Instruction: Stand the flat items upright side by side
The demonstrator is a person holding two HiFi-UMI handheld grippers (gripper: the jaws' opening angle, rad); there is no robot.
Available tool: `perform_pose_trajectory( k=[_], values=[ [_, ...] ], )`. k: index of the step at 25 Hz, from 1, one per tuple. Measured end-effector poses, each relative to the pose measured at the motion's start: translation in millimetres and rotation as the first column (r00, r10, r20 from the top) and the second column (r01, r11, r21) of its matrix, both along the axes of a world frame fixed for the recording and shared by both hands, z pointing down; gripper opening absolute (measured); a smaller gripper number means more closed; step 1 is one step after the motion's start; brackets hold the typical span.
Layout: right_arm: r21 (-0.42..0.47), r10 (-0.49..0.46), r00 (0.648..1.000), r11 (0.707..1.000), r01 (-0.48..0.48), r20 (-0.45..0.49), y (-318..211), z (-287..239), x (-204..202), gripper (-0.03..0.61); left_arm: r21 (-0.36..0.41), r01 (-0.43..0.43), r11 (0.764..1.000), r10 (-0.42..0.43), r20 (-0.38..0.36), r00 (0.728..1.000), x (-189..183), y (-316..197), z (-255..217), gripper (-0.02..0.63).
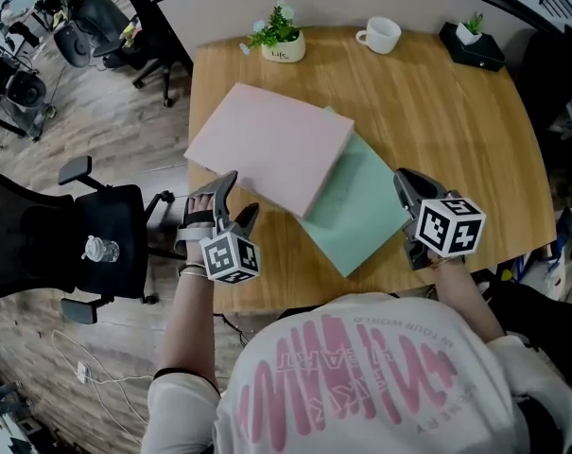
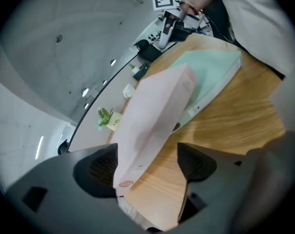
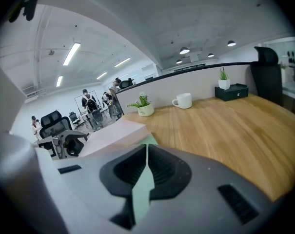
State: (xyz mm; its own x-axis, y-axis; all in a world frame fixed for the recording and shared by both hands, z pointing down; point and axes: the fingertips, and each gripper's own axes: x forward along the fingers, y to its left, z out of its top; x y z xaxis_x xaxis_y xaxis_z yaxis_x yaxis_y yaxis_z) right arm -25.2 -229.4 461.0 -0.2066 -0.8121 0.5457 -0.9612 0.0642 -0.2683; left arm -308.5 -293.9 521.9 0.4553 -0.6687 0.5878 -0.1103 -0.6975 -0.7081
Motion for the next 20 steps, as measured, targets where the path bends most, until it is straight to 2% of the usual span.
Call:
perform_pose_trajectory(
  k=[8, 13, 15, 20],
  values=[
    [-0.017, 0.050, 0.999, 0.999, -0.051, -0.010, 6.2, 3.6, 18.8, 0.011, 0.005, -0.067, 0.998, 0.066, 0.046, 0.997, 17.4, -12.7, 12.9, 0.382],
    [-0.021, 0.070, 0.997, 0.997, -0.070, -0.013, 8.9, 4.5, 23.8, 0.011, 0.072, -0.101, 0.992, 0.094, 0.087, 0.992, 21.8, -19.9, 16.6, 0.380],
    [-0.023, 0.075, 0.997, 0.997, -0.076, -0.015, 10.9, 5.8, 24.8, 0.011, 0.077, -0.110, 0.991, 0.102, 0.101, 0.990, 22.8, -21.6, 20.7, 0.377],
    [-0.025, 0.094, 0.995, 0.995, -0.095, -0.015, 15.6, 6.8, 28.4, 0.011, 0.126, -0.110, 0.986, 0.096, 0.117, 0.989, 23.0, -26.8, 18.2, 0.284]
  ],
)
